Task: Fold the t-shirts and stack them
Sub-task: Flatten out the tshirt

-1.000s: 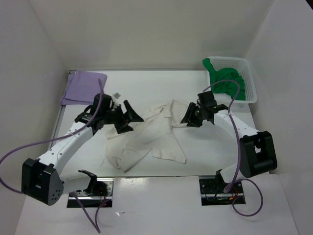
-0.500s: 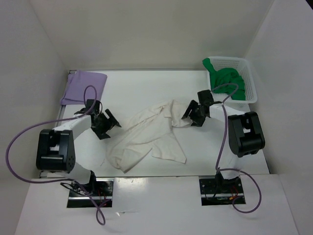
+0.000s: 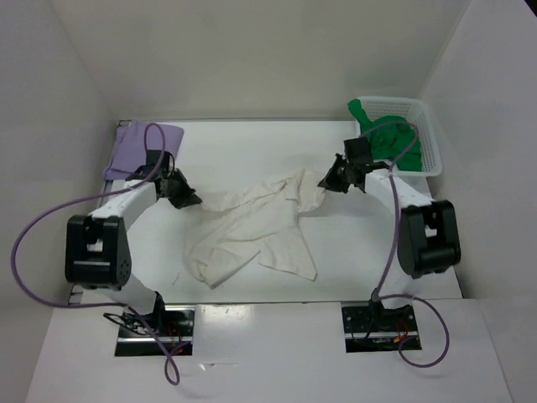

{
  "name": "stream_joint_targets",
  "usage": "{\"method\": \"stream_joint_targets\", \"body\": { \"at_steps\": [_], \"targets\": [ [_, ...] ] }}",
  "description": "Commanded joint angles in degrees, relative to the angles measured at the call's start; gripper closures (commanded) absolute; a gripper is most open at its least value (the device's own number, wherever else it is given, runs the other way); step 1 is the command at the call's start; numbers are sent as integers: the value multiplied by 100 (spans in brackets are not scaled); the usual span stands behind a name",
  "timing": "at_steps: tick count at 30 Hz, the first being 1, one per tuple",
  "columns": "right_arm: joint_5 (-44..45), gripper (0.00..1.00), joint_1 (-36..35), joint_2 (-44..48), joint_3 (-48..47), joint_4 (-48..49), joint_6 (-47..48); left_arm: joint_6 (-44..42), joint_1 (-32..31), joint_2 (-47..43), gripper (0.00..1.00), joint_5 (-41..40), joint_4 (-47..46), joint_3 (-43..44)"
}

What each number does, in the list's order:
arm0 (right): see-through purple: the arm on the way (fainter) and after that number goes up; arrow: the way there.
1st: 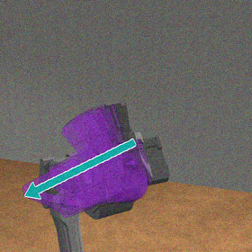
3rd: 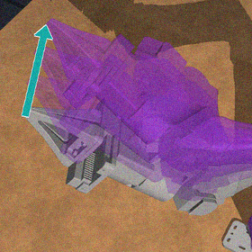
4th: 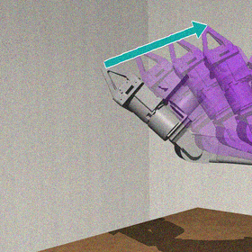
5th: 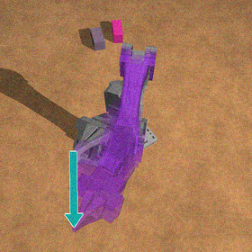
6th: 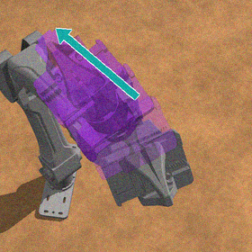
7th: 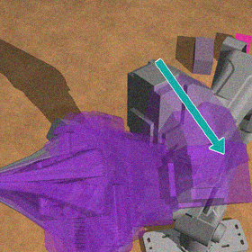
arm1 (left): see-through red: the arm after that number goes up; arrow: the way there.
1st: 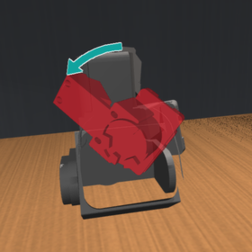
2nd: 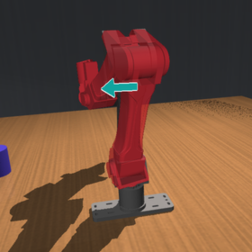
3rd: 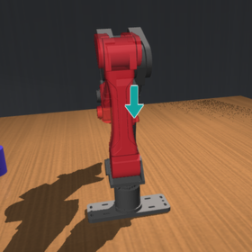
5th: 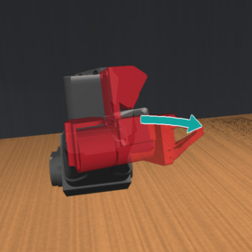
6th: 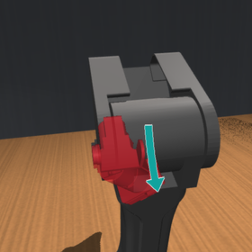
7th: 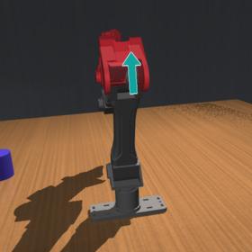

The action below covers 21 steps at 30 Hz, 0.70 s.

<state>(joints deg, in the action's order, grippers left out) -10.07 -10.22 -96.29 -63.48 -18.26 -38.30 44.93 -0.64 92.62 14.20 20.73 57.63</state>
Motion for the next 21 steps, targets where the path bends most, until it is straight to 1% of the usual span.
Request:
{"method": "stream_joint_targets", "body": {
  "at_steps": [1, 2, 4, 5, 8, 11, 12, 14, 15, 16, 17, 18, 19, 20, 21],
  "targets": [
    [-66, 100, -112, 1661, -795, -526, 419, -151, 38, -1428, 100, 92, 132, 732],
    [-66, 100, -173, 1866, -902, -721, 420, -151, 38, -1892, 100, 31, 263, 837],
    [-250, 100, -174, 2236, -1157, -1151, 560, -151, 100, -2229, 100, 31, 492, 1206],
    [-320, 100, -174, 2577, -1236, -1266, 561, -151, 161, -2457, 100, -30, 737, 1355],
    [-400, 100, -174, 3140, -1605, -1723, 675, -292, 161, -2739, 100, -84, 1055, 1865],
    [-470, 100, -174, 3397, -2386, -2206, 868, -423, 161, -2811, 100, -84, 1344, 2435],
    [-522, 100, -252, 3467, -2893, -2295, 869, -493, 161, -2811, 100, -145, 1450, 3029],
    [-523, 100, -497, 3468, -3396, -2418, 869, -678, 161, -2758, 100, -425, 1827, 3761],
    [-523, 100, -568, 3468, -3860, -2419, 869, -739, 161, -2680, 100, -505, 1934, 4522],
    [-592, 100, -647, 3416, -4117, -2419, 869, -792, 161, -2609, 100, -575, 2117, 4895],
    [-541, 100, -840, 3415, -4720, -2497, 921, -871, 161, -2609, 100, -793, 2189, 5238],
    [-453, 100, -972, 3354, -4996, -2498, 921, -872, 161, -2539, 100, -883, 2190, 5520],
    [-183, 100, -1104, 3354, -5216, -2498, 1008, -941, 161, -2486, 100, -979, 2277, 5905],
    [37, 100, -1236, 3275, -5488, -2559, 1131, -994, 161, -2486, 100, -1041, 2277, 6031],
    [423, 100, -1463, 3222, -5490, -2560, 1193, -995, 161, -2433, 100, -1042, 2277, 6111]
  ]
}}
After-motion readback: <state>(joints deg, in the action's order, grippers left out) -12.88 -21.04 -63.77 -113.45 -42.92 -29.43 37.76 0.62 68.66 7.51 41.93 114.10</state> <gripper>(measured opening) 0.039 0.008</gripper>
